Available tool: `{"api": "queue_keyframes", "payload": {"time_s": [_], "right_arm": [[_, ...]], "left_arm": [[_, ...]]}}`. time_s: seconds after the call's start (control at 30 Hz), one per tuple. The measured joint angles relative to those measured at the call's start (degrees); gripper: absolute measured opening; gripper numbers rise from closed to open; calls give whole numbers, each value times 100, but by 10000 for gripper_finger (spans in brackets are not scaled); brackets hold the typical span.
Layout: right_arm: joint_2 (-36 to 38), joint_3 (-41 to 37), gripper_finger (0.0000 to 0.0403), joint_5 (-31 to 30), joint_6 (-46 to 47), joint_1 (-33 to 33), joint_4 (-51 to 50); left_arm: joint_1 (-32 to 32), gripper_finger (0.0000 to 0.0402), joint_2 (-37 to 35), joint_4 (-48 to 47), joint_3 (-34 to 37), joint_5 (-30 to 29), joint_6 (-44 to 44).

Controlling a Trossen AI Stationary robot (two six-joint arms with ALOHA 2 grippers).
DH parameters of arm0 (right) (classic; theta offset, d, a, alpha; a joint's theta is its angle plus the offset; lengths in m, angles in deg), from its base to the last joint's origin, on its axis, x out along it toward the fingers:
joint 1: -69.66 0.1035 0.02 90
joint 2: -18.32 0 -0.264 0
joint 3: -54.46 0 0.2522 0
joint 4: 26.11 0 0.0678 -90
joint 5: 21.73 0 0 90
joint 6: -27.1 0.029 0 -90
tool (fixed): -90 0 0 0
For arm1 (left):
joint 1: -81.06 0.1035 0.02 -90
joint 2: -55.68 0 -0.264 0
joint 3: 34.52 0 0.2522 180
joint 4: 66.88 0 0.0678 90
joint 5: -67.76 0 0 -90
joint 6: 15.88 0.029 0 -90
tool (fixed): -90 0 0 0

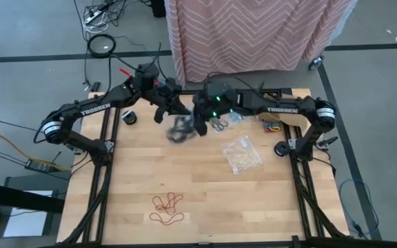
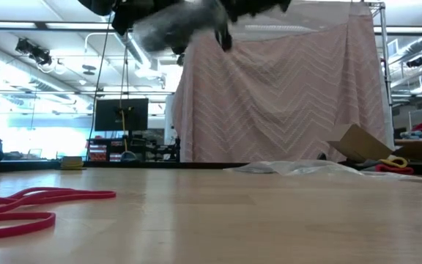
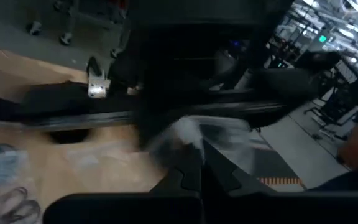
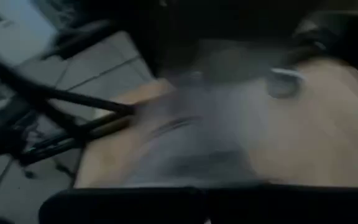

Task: Sort rubber bands
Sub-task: Put the black rubber band into the left transparent zip bag

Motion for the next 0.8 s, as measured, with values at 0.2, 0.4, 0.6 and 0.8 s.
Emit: {"api": "queue_keyframes", "payload": {"time_s": [0.2,0.4,0.6,0.8], "right_arm": [[-68,27,0,712,-9,32,328],[-90,2,0,689,56,-144,261],[3,14,0,12,131,-141,-435],[22,20,1,-29,-62,-135,-596]], "left_arm": [[115,0,70,3,0,-1,71],[63,0,110,-124,-9,-243,204],[44,0,151,-252,8,-241,231],[39,0,135,-267,2,-229,273]]}}
